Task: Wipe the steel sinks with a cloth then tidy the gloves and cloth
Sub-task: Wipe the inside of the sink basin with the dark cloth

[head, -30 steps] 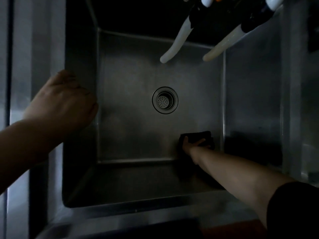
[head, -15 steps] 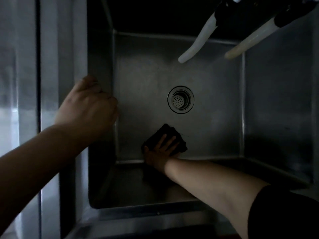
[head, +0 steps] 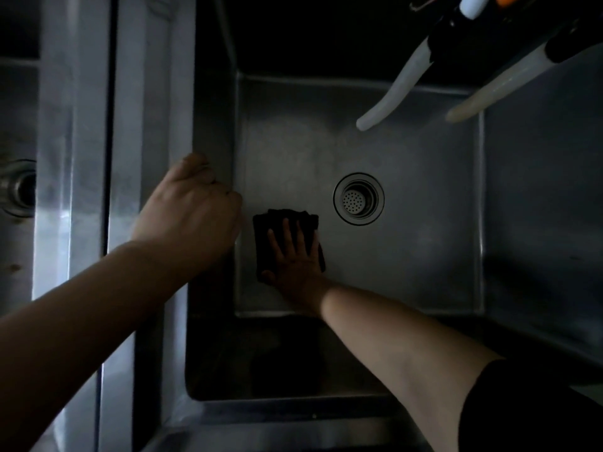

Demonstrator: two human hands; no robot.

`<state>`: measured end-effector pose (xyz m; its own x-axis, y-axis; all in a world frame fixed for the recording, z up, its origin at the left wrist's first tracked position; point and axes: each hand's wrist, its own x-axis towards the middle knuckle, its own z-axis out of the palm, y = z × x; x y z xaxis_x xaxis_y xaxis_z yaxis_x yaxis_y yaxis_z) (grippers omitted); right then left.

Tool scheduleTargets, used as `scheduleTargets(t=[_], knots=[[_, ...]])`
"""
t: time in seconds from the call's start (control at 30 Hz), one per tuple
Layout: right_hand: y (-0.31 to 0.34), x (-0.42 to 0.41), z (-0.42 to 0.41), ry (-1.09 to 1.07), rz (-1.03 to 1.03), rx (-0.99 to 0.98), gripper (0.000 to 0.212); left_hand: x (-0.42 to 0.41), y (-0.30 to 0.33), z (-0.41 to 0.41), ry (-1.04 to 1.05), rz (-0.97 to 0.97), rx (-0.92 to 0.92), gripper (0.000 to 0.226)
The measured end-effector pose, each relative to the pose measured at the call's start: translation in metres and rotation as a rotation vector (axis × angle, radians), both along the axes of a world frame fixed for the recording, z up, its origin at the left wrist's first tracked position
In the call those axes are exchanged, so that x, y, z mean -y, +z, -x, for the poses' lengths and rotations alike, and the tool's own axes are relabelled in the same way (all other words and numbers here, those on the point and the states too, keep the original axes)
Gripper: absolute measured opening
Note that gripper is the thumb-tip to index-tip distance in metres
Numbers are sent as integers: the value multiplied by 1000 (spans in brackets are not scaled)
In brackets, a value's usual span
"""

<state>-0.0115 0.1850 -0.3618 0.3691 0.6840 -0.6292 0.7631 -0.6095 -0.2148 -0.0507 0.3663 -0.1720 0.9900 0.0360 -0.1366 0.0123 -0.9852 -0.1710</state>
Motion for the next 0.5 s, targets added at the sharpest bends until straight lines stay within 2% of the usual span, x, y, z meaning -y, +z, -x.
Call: scheduleTargets(t=[0.2,0.4,0.5], knots=[[-2,-1,-50,49,-129,87,75,1,1,-1,12,-2,6,33],[19,24,-89,-117,-258,119,56,6,5,0,29,5,65,36],[39,45,-109,-196,-193,59,54,8,11,-1,35,48,101,38]])
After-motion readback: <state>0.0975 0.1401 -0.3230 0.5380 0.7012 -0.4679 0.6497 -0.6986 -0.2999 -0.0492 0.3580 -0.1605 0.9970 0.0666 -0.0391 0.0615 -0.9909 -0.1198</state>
